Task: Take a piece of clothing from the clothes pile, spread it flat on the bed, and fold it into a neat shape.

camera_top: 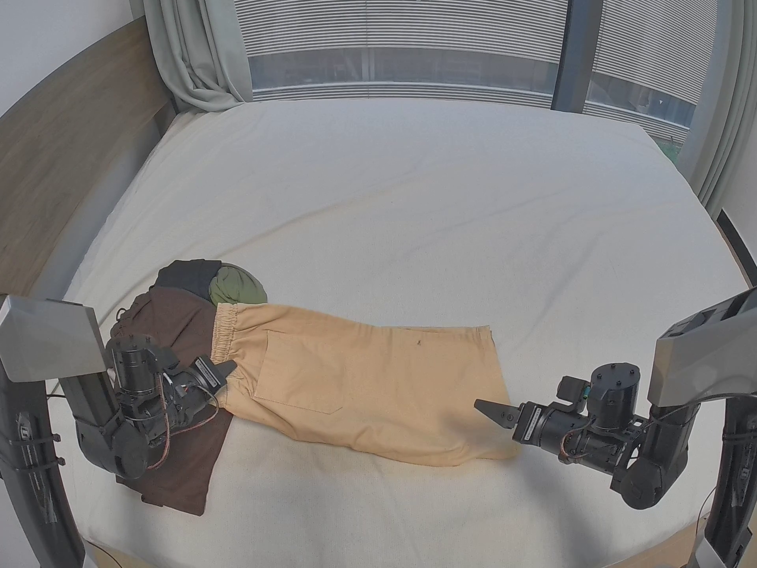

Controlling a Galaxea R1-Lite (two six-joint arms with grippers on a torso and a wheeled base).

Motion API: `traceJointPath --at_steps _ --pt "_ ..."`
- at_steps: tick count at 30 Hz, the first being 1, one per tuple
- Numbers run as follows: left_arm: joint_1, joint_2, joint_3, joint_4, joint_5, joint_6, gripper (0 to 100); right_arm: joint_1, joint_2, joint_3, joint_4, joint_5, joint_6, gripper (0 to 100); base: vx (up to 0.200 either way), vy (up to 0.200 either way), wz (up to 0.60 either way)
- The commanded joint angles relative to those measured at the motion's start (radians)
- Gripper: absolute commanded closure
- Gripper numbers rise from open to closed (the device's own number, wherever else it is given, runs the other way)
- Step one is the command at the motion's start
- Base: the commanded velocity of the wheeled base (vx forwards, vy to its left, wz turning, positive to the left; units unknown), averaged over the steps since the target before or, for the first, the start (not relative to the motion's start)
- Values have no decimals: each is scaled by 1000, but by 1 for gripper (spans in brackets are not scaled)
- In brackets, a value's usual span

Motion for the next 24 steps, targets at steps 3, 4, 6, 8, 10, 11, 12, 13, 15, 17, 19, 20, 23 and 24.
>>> traceJointPath --at_steps 3,4,6,8,10,11,12,13,15,17,19,20,23,24 --pt "19 0 18 -11 -4 15 100 8 0 1 -1 -1 0 0 0 0 0" --pt "16 -1 21 -16 -5 13 100 8 0 1 -1 -1 0 0 0 0 0" --pt "7 -4 23 -23 -11 10 100 10 -1 1 -1 1 0 0 0 0 0" --pt "-11 -9 16 -25 -13 10 100 16 -4 3 -1 1 2 0 0 0 0" --pt "-36 -18 12 -25 -13 9 100 21 -9 9 -1 1 2 0 0 0 0" --pt "-36 -18 12 -25 -13 9 100 21 -9 9 -1 1 2 0 0 0 0" --pt "-59 -30 9 -25 -14 7 100 24 -10 9 -1 1 2 0 0 0 0" --pt "-59 -30 9 -25 -14 7 100 24 -10 9 -1 1 2 0 0 0 0" --pt "-105 -47 0 -23 -13 4 100 30 -15 10 -1 2 2 0 0 0 0" --pt "-120 -52 -5 -22 -13 4 100 30 -15 10 -1 2 2 0 0 0 0" --pt "-153 -60 -16 -17 -11 4 100 30 -15 10 -1 2 2 0 0 0 0" --pt "-162 -61 -19 -16 -11 4 100 30 -15 10 -1 2 2 0 0 0 0" --pt "-188 -66 -22 -14 -11 4 100 28 -16 10 -2 2 2 0 0 0 0" --pt "-194 -66 -27 -14 -11 4 100 28 -16 10 -2 2 2 0 0 0 0"
